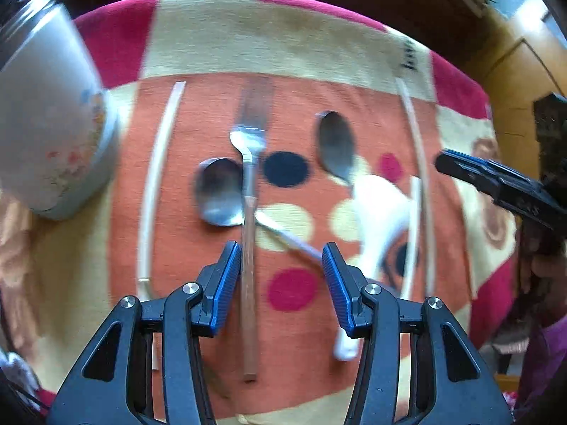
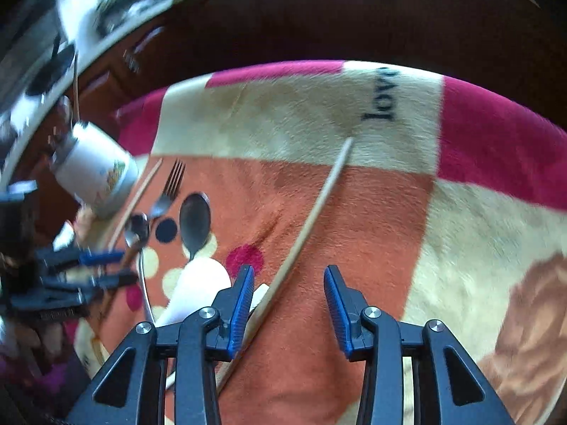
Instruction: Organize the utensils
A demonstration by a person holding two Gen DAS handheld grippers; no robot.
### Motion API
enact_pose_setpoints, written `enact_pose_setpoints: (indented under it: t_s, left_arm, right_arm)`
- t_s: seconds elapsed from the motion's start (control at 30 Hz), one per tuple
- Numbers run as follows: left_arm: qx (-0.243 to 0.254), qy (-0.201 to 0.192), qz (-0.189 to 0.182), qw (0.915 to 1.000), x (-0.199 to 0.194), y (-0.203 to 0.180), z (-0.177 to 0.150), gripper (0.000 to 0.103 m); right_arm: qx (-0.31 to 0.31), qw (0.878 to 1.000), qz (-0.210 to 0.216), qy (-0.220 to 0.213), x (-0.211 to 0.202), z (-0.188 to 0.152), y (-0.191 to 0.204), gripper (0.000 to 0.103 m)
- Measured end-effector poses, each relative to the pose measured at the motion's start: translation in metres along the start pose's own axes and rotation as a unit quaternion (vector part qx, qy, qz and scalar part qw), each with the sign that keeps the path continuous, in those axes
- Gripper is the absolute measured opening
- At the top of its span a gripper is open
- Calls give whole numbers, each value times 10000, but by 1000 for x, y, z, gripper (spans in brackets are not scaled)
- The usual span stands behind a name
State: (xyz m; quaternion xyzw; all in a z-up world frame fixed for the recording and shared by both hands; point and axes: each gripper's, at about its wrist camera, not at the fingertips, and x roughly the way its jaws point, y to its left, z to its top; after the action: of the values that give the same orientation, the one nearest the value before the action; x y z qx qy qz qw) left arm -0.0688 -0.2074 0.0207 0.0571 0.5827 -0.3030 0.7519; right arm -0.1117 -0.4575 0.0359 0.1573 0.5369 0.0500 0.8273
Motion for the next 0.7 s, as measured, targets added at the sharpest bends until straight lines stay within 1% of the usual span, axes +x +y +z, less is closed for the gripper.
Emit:
enact_pose_setpoints:
  t_s: [0.07, 0.13, 0.17, 0.23, 0.33, 0.37, 0.43, 0.53, 0.63, 0.7]
  left_arm:
    - [-79, 30, -428, 9990, -1, -6, 6, 47]
    - [-171, 13, -559, 9983, -3, -10, 3, 47]
    - [-176, -62, -555, 9983, -7, -11, 3, 47]
    - [-173, -163, -436, 9988, -19, -9, 4, 47]
    - [-311, -265, -156, 9990, -31, 3, 5, 47]
    - [-385, -312, -14, 9988, -31, 5, 10, 47]
    - [-463, -356, 146, 9982, -28, 11, 17, 47]
    - [-304, -368, 481, 9977, -20, 9, 27, 47]
    - [-144, -318, 562, 9978, -14, 7, 30, 47]
    - [-74, -333, 580, 9977, -11, 5, 35, 46]
  right_arm:
    - [170, 9998, -28, -75, -3, -1, -5, 39]
    - [304, 9995, -41, -110, -4, -2, -5, 39]
    - [342, 9993, -29, -119, -4, 0, -6, 39]
    - [319, 9994, 3, -161, -8, -1, -2, 39]
    - [144, 9997, -29, -210, -9, 1, 6, 39]
    - [109, 9997, -27, -211, -9, 1, 7, 39]
    - [66, 9997, -47, -221, -5, 4, 12, 39]
    - [128, 9995, -49, -268, 1, 6, 15, 39]
    - [149, 9993, -104, -318, 4, 7, 18, 39]
    - [131, 9994, -64, -301, 5, 8, 19, 39]
